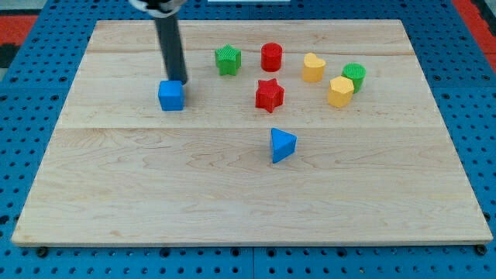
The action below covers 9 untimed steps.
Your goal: Move blue cube horizontally towards blue triangle
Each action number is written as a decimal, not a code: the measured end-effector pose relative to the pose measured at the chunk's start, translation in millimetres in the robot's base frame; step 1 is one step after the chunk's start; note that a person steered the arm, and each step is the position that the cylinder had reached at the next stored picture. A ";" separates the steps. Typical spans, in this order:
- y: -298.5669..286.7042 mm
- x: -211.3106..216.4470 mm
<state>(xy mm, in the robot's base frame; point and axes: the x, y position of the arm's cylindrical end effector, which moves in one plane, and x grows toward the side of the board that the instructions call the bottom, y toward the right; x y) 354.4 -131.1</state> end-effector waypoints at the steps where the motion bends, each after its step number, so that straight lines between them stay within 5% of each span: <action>1: -10.0 18.6; 3: -16.3 102.9; 5: -67.8 129.9; 7: -7.3 158.5; 9: 39.5 126.2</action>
<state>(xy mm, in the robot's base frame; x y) 480.6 -91.6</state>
